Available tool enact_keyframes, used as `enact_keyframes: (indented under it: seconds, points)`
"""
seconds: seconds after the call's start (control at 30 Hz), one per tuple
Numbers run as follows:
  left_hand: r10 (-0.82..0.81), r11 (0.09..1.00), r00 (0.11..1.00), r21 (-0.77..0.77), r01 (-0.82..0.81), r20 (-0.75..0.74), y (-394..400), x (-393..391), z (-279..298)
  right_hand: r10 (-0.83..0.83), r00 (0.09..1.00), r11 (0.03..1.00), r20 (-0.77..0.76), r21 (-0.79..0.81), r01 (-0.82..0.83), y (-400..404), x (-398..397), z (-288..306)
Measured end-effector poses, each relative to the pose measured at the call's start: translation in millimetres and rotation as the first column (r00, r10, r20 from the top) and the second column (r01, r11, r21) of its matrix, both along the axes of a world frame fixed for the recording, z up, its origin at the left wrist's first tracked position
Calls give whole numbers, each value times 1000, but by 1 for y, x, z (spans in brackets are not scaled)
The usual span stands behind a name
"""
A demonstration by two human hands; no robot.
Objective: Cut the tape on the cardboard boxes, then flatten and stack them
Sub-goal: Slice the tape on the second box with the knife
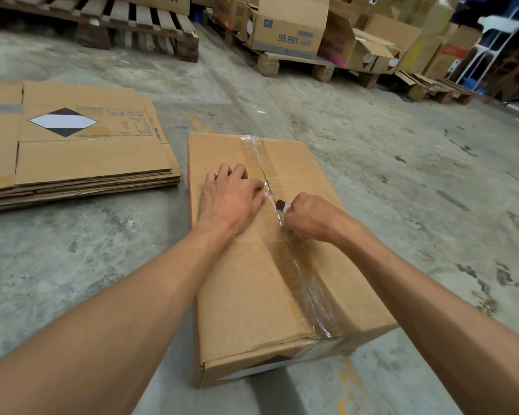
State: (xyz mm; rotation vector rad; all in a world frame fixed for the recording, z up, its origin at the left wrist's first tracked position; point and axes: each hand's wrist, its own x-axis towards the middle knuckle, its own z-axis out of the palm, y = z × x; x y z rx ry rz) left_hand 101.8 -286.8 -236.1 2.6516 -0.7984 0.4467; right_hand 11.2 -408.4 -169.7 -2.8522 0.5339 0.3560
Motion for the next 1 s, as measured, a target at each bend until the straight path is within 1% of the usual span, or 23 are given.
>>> enact_keyframes:
  seconds: [0.07,0.13,0.27,0.4,0.57,0.7,0.77,0.9,1.0]
  points:
    - [-12,999,1000,37,12,-8,1,-1,1,-7,1000,1000,-10,-19,7,4,-11,-6]
    - [-26,997,1000,69,27,-12,2,-1,2,-13,1000,999,14,-37,14,7,-17,-10]
    - [-78,990,996,116,82,-45,2,1,2,-31,999,999,33,-26,31,11,-25,-7]
    - [-93,987,994,128,101,-65,2,2,2,-41,999,998,21,-39,41,12,-38,-8]
    - [-99,981,992,161,110,-76,3,0,4,-60,997,998,-46,-3,60,13,-52,-14]
    - [-91,979,992,175,106,-92,4,-2,5,-80,995,997,-55,8,81,19,-60,-6]
    - [-90,979,991,177,106,-95,3,-1,5,-37,996,999,-85,5,37,21,-64,-4]
    - [-84,979,989,173,104,-120,4,0,5,-32,992,999,-124,13,34,23,-67,-1]
    - [-75,977,990,190,98,-123,4,-1,6,-70,992,997,-106,26,73,24,-71,4]
